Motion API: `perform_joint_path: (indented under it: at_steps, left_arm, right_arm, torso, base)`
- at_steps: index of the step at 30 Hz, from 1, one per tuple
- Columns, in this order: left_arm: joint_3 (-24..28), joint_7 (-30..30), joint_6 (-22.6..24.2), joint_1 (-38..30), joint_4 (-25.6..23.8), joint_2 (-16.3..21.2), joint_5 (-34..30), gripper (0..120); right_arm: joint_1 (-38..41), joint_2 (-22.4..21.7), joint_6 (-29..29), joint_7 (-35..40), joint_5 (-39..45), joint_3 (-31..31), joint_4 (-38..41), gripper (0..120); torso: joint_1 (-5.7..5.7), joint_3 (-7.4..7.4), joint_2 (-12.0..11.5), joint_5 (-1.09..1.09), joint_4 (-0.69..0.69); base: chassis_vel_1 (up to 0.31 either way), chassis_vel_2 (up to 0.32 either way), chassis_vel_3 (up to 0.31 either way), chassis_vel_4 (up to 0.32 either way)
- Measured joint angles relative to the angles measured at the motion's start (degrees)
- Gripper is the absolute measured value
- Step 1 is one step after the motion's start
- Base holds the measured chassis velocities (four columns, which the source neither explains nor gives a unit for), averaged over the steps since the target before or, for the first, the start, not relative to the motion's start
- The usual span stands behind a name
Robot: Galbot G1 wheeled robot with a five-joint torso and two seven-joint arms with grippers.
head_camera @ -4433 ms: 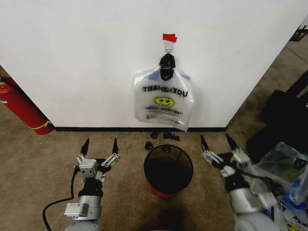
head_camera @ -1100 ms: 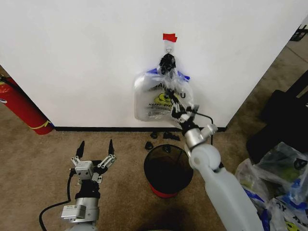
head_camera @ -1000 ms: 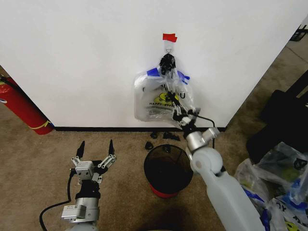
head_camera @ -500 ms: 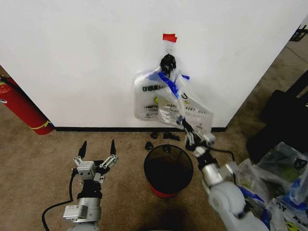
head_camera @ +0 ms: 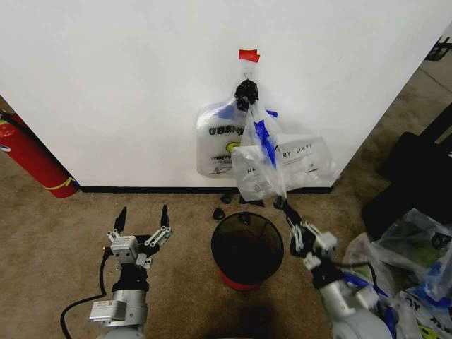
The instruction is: Pick up the garbage bag from the wall and place it over the trash bin.
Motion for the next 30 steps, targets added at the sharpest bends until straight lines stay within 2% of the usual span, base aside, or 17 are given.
perform_joint_path:
  at_steps: [10,18,26,30]
  left_arm:
    - [0.4,0.0,0.0,0.1,0.2,-0.3,0.1,100]
    - [0.3,-0.1,0.0,0.4,-0.3,-0.3,0.4,100]
    - [0.4,-0.1,-0.2,0.9,-0.3,-0.7,1.0,100]
    - [0.5,-0.2,-0.2,0.9,-0.2,-0.7,1.1,100]
  right_arm:
    - [-4.7,2.9,10.1,3.4,-5.6,0.7,-3.2,0]
    - [-6.4,4.1,14.5,3.8,-8.0,0.8,-5.5,0]
    - [-6.1,4.2,16.1,5.0,-9.7,0.8,-6.7,0]
    - [-3.7,4.7,13.4,7.5,-9.9,-0.7,-5.9,0]
  torso:
    - [0.00,0.00,0.0,0.00,0.01]
    - [0.01,0.00,0.0,0.00,0.01]
    - [0.01,0.00,0.0,0.00,0.01]
    - [0.01,0.00,0.0,0.00,0.01]
  base:
    - [0.000,0.000,0.000,0.000]
    - [0.000,0.000,0.000,0.000]
    - [0.000,0.000,0.000,0.000]
    - [0.000,0.000,0.000,0.000]
